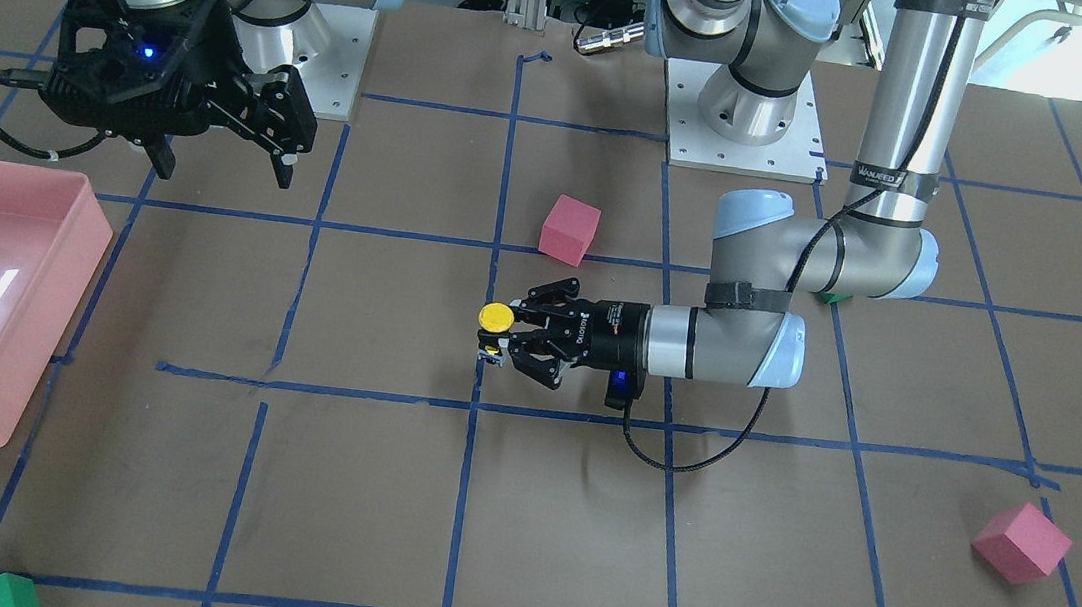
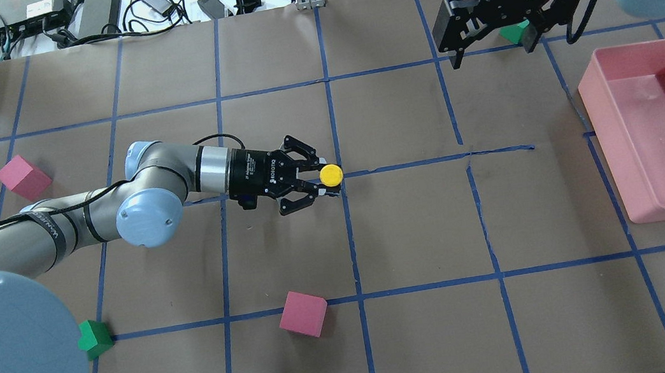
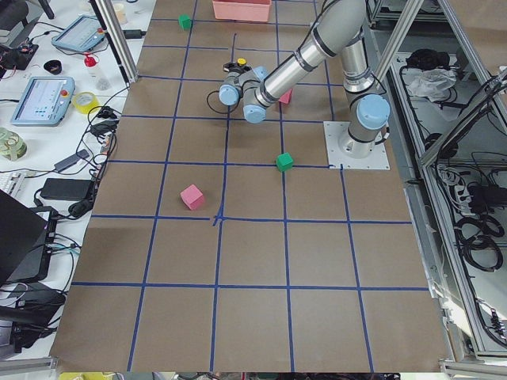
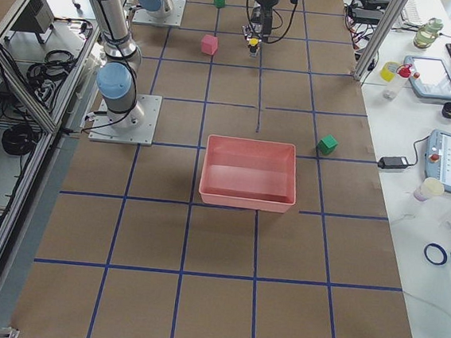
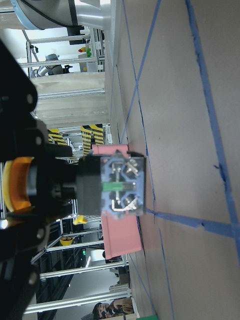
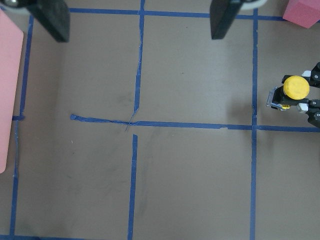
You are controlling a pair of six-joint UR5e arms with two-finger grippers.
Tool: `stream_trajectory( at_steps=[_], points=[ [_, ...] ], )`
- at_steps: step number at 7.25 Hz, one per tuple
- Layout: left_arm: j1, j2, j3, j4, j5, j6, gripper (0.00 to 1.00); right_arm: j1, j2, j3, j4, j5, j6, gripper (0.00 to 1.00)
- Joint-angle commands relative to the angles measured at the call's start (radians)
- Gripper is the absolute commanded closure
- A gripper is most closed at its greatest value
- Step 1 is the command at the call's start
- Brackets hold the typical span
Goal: Align button upright
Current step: 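Lift and rotate the switch with the left gripper to stand it cap-down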
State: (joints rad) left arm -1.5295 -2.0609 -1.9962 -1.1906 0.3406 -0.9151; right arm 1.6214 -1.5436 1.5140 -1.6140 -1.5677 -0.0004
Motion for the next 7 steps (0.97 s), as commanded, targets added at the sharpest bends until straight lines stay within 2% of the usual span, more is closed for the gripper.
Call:
stream_trajectory(
  at_steps=[1, 6, 7],
  points=[
    [0.0, -0.022, -0.004, -0.017, -0.003, 0.001, 1.0, 0.0, 0.0, 0.0, 0.002, 0.0, 0.0, 0.0],
    [0.0, -0.073, 0.007, -0.017, -0.018, 0.015, 1.0, 0.0, -0.001, 0.0, 0.003, -0.002, 0.0, 0.0],
    [0.0, -0.084, 0.005, -0.017, -0.019, 0.012, 0.96, 0.0, 0.0, 0.0, 0.003, -0.002, 0.0, 0.0]
  ],
)
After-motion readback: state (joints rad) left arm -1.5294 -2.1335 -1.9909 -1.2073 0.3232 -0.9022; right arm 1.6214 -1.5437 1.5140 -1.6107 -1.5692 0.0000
